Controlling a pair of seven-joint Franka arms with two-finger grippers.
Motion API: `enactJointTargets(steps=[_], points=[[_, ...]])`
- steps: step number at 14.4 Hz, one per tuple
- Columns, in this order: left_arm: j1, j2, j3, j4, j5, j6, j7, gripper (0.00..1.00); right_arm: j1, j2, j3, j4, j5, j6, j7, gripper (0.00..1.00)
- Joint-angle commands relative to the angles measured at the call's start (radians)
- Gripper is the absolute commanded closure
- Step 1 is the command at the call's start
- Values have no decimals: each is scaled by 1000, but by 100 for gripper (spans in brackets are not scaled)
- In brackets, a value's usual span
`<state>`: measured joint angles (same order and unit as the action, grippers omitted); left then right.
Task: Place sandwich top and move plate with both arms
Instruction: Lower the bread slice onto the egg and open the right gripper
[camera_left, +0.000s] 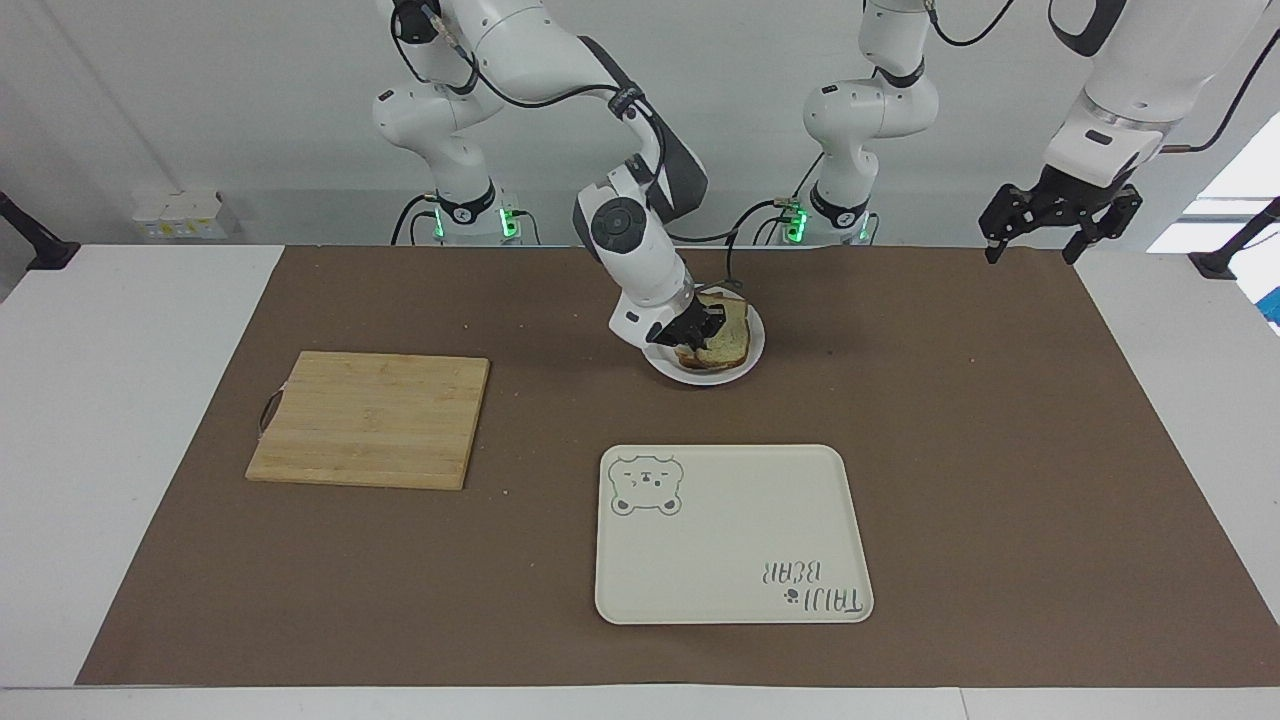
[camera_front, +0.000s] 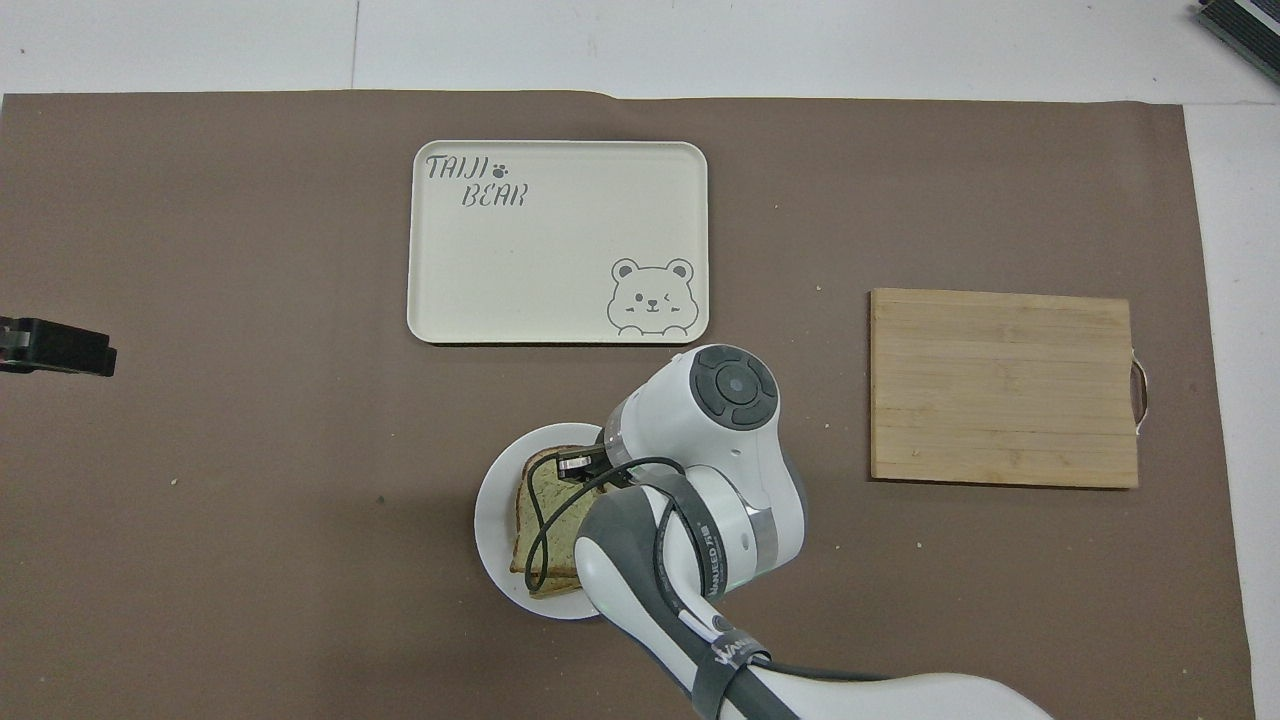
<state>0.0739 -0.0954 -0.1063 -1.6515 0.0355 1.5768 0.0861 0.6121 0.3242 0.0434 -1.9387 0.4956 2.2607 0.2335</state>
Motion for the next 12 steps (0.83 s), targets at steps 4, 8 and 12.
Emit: enactJointTargets(steps=[4, 8, 12], points=[[17, -24, -10, -24, 14, 11, -5, 0, -11, -8, 4, -11, 28, 19, -49, 75], [17, -24, -10, -24, 14, 11, -5, 0, -22, -8, 0, 29, -55, 17, -57, 0], [15, -24, -10, -24, 14, 11, -3, 0, -58, -83, -22, 29, -172, 4, -46, 0]])
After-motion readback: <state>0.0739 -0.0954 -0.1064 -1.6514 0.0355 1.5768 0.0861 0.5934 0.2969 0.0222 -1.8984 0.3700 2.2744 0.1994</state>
